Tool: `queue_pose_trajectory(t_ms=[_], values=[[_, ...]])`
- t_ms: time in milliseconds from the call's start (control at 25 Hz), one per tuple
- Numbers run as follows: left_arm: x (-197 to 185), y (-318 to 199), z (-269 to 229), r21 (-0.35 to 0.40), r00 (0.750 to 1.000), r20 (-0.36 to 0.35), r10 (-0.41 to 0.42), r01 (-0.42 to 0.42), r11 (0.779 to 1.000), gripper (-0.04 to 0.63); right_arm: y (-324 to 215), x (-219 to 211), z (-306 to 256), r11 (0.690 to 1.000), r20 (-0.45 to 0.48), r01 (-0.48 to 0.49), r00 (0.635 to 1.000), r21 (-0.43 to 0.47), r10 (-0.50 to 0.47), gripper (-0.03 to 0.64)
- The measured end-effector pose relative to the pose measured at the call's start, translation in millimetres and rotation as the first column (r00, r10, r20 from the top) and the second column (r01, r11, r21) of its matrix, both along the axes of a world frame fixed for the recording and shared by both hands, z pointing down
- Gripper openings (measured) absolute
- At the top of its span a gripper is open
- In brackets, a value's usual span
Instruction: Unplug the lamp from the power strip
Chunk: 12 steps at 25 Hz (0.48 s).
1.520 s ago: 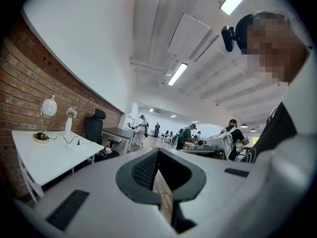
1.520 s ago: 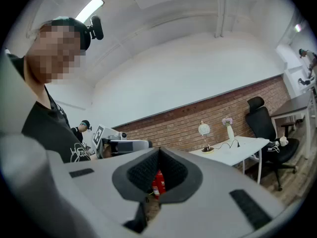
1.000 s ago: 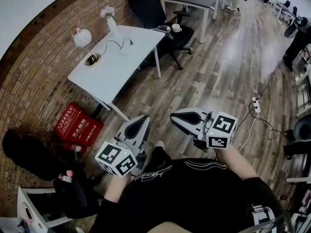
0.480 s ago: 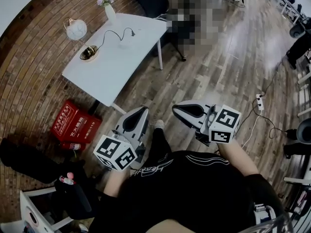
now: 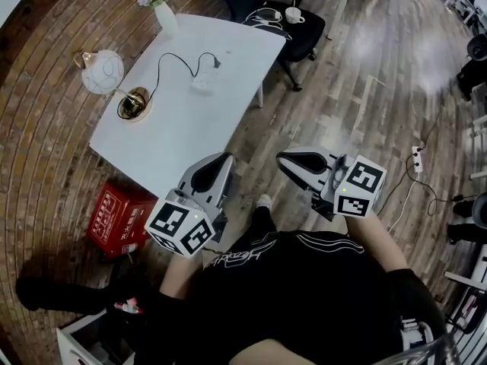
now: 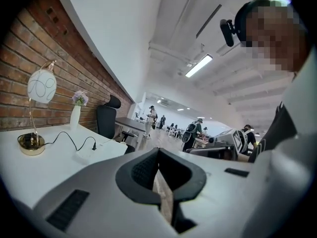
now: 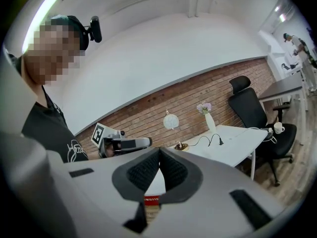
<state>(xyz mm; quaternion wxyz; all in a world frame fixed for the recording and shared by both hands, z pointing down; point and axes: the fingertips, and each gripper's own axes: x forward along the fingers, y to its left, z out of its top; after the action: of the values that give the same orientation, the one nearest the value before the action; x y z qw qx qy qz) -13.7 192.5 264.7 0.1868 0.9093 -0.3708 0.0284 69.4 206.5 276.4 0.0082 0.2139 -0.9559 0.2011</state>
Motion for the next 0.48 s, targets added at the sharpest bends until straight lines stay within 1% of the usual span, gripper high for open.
queue_pose_trajectory(t_ms=[120, 240, 360, 480], values=[[-16.5, -58.8, 1.0, -0.018, 1.0, -0.004, 0.023, -0.023, 1.0, 0.003, -59.3, -12.9, -2.2, 1.0, -0.016, -0.03, 0.999, 0.004, 0.03, -0.003], [-32.5, -107.6, 2.4, -0.014, 1.0, -0.006, 0.023, -0.023, 1.0, 0.003, -105.3, -15.9, -2.4, 0.997, -0.034, -0.071, 0.997, 0.007, 0.071, -0.003], [-42.9, -141.7, 6.5, -0.009, 1.0, 0.009, 0.016, -0.016, 1.0, 0.003, -133.1, -14.3, 0.2, 0.995, -0.046, -0.097, 0.994, -0.003, 0.096, -0.003], [-47.0, -163.8, 9.8, -0.008, 1.0, 0.013, 0.013, -0.013, 1.0, 0.003, -148.5, -13.0, 5.0, 0.994, -0.053, -0.104, 0.993, -0.016, 0.103, -0.003]])
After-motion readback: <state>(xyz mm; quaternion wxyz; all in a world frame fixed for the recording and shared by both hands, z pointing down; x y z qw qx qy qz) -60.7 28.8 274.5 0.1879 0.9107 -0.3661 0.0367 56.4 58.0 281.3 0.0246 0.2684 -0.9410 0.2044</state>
